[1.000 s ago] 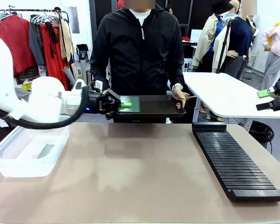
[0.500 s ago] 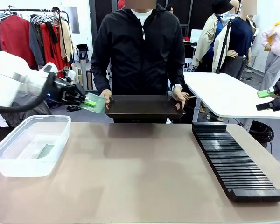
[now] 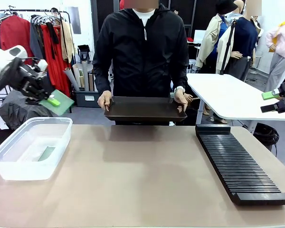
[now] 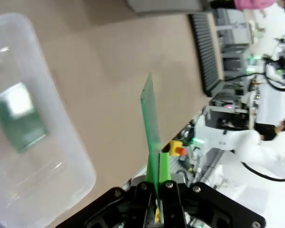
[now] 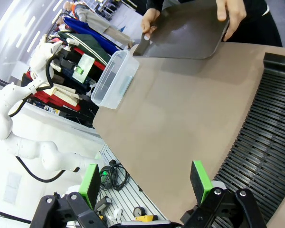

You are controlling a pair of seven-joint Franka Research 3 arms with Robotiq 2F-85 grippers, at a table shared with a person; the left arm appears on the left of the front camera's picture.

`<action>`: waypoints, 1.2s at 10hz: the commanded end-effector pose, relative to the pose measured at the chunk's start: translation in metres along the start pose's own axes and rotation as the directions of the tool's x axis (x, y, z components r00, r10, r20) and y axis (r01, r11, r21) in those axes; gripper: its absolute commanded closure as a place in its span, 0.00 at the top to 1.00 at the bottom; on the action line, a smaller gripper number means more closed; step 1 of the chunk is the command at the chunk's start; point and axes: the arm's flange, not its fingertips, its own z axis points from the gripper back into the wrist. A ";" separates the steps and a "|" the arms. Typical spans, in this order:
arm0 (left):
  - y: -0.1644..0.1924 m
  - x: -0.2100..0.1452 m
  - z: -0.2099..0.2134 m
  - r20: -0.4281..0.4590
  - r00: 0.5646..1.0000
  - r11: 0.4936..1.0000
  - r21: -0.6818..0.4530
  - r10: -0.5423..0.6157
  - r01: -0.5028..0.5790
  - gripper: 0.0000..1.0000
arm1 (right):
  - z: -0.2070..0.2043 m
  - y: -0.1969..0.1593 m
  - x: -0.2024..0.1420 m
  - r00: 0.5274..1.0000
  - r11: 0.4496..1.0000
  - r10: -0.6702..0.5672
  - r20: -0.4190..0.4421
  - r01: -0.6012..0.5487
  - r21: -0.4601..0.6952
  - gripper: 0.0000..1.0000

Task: Sort PCBs into racks and boxes based on the side picked up.
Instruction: If the short side of the Blank PCB is picked up, insert it into the PCB Rack ; if the long side is picked up, place it in the Organizing box.

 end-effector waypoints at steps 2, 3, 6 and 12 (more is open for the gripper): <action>-0.001 -0.020 0.004 0.013 0.998 0.976 0.204 0.068 -0.069 0.00 | 0.000 0.002 0.001 1.000 1.000 -0.001 -0.001 0.001 -0.001 1.00; 0.004 -0.024 0.005 0.013 0.997 0.970 0.230 0.079 -0.080 0.00 | 0.000 0.002 0.001 1.000 1.000 -0.001 -0.001 0.001 -0.001 1.00; 0.025 -0.031 -0.004 0.039 0.995 0.922 0.374 0.087 -0.095 0.00 | 0.000 0.002 0.001 1.000 1.000 -0.001 -0.001 0.001 -0.001 1.00; 0.069 -0.034 -0.043 0.037 0.997 0.918 0.390 0.061 -0.071 0.00 | 0.000 0.002 0.001 1.000 1.000 -0.001 -0.001 0.001 -0.001 1.00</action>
